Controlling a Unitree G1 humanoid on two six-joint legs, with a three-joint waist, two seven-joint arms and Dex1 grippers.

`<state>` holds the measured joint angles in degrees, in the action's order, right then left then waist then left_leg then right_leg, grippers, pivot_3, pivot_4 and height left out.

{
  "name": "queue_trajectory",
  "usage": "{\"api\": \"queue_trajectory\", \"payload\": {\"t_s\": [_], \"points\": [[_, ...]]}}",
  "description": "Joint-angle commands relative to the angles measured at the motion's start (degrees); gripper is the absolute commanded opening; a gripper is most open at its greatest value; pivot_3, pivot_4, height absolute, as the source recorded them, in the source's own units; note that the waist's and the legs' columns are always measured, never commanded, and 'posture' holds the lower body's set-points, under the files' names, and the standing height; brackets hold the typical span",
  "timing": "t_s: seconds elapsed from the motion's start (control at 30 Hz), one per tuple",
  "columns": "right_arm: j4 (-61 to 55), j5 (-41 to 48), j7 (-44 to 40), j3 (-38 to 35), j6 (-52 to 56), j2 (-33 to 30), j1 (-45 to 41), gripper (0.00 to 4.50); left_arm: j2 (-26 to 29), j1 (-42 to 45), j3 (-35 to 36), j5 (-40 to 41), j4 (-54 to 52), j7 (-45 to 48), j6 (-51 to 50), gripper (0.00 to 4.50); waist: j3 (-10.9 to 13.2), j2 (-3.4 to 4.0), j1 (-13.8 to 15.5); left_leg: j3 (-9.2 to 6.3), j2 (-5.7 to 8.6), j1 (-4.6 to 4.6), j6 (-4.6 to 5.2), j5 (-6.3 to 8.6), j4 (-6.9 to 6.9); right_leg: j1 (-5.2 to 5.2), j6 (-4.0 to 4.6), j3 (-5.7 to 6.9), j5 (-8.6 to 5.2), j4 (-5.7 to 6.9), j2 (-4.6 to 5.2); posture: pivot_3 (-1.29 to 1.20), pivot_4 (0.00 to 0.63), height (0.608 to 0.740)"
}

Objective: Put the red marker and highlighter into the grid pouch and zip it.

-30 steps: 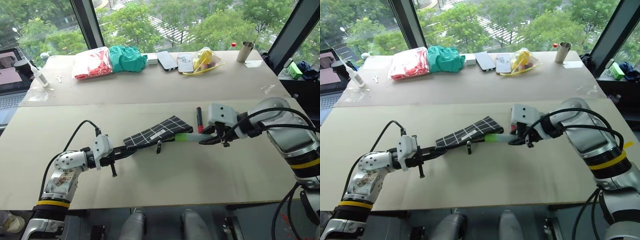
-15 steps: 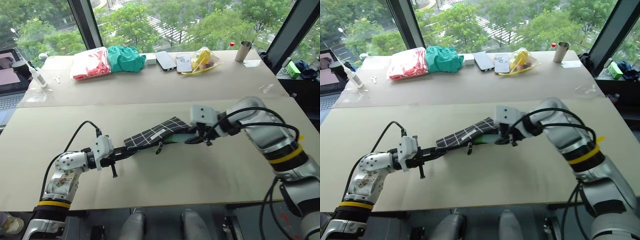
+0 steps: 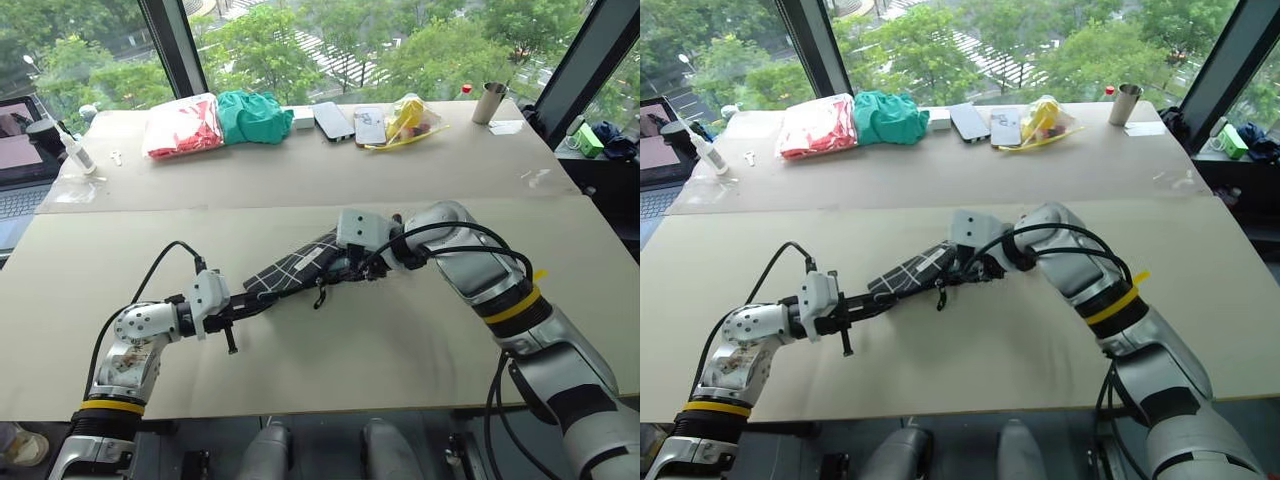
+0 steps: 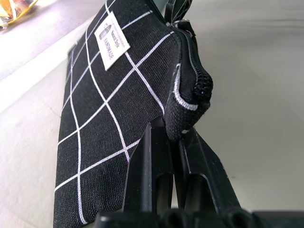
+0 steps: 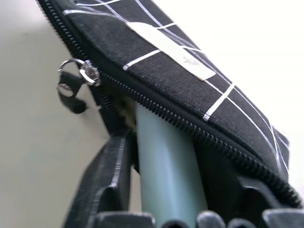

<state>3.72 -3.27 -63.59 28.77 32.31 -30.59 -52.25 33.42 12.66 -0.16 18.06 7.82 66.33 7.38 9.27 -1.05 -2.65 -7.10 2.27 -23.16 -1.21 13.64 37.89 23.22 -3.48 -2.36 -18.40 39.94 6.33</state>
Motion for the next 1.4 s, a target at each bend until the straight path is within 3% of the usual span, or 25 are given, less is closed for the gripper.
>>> {"api": "queue_trajectory", "payload": {"t_s": [0.03, 0.07, 0.1, 0.37, 0.5, 0.7, 0.83, 1.07, 1.27, 1.4], "points": [[-2.4, 0.8, -0.2, -3.3, 1.3, -1.1, -1.0, 3.95, -0.1, 0.6, -0.1, 0.5, -0.2, 1.0, 1.6, 0.0, 0.0, 0.0, 0.0, -0.01, 0.0, 0.0, 0.0, 0.0, 0.0, 0.0, 0.0, 0.0, 0.0, 0.0, 0.0, 0.0, 0.15, 0.74], [-2.6, 1.8, -0.8, -4.2, 3.5, -1.6, -1.3, 4.35, -0.1, 0.6, -0.1, 0.5, -0.2, 1.1, 1.6, 0.0, 0.0, 0.0, 0.0, -0.01, 0.0, 0.0, 0.0, 0.0, 0.0, 0.0, 0.0, 0.0, 0.0, 0.0, 0.0, 0.0, 0.15, 0.74], [-3.3, 3.0, -2.4, -5.0, 4.4, -2.6, -1.2, 4.44, -0.2, 0.6, -0.1, 0.5, -0.2, 1.0, 1.6, 0.0, 0.0, 0.0, 0.0, -0.02, 0.0, 0.0, 0.0, 0.0, 0.0, 0.0, 0.0, 0.0, 0.0, 0.0, 0.0, 0.0, 0.15, 0.74], [-8.4, 16.4, -11.9, -18.5, 7.8, -14.0, 3.1, 4.44, -0.5, 0.4, 0.1, 0.7, -0.3, 0.8, 1.5, 0.0, 0.0, 0.0, 0.3, 0.02, 0.02, -0.02, 0.01, 0.0, 0.0, -0.07, 0.0, 0.06, 0.0, -0.08, 0.0, 0.0, 0.15, 0.74], [-5.5, 16.5, -9.1, -22.6, 6.3, -17.3, 6.3, 4.44, -0.5, 0.2, 0.3, 0.7, -0.3, 0.7, 1.5, 0.0, 0.0, 0.0, 0.2, 0.11, 0.0, 0.0, 0.02, 0.01, 0.0, -0.1, 0.0, 0.05, 0.0, -0.1, 0.0, 0.0, 0.15, 0.74], [3.7, 10.1, 8.7, -22.5, 10.5, -11.1, 5.7, 4.44, 0.0, -0.3, 0.8, 0.8, -0.7, 0.7, 1.3, 0.0, 0.0, 0.0, -0.1, 0.28, -0.06, 0.09, 0.02, 0.01, -0.01, -0.07, 0.0, -0.05, 0.0, 0.01, -0.03, 0.0, 0.15, 0.74], [4.8, 9.2, 15.6, -22.4, 14.5, -5.6, 5.6, 4.44, 0.2, -0.4, 0.9, 0.8, -0.7, 0.8, 1.2, 0.0, 0.0, 0.0, 0.0, 0.28, -0.05, 0.0, 0.02, 0.01, -0.02, 0.02, 0.0, -0.06, 0.0, 0.03, 0.0, 0.0, 0.15, 0.74], [7.7, 7.1, 21.8, -21.1, 16.5, -1.9, 4.3, 4.44, 0.3, -0.5, 1.2, 0.9, -0.8, 0.5, 1.2, 0.0, 0.0, 0.0, 0.1, 0.26, -0.01, 0.0, 0.02, 0.01, -0.02, 0.0, 0.0, -0.05, 0.0, 0.01, 0.02, 0.0, 0.15, 0.74], [12.1, 1.3, 25.4, -15.5, 13.4, -1.2, 5.0, 4.44, 0.3, -1.0, 1.6, 0.9, -1.4, -0.1, 1.2, 0.0, 0.0, 0.0, -0.1, 0.27, -0.02, 0.03, 0.02, 0.01, -0.02, 0.0, 0.0, -0.04, 0.0, 0.02, 0.0, 0.0, 0.15, 0.74], [13.1, 4.2, 26.6, -18.6, 17.8, 2.0, 4.8, 4.44, 0.4, -1.6, 1.9, 0.9, -1.9, -0.5, 1.3, 0.0, 0.0, 0.0, -0.2, 0.26, -0.02, 0.05, 0.02, 0.01, -0.02, -0.04, 0.0, -0.04, 0.0, 0.01, 0.0, 0.0, 0.15, 0.74]]}}
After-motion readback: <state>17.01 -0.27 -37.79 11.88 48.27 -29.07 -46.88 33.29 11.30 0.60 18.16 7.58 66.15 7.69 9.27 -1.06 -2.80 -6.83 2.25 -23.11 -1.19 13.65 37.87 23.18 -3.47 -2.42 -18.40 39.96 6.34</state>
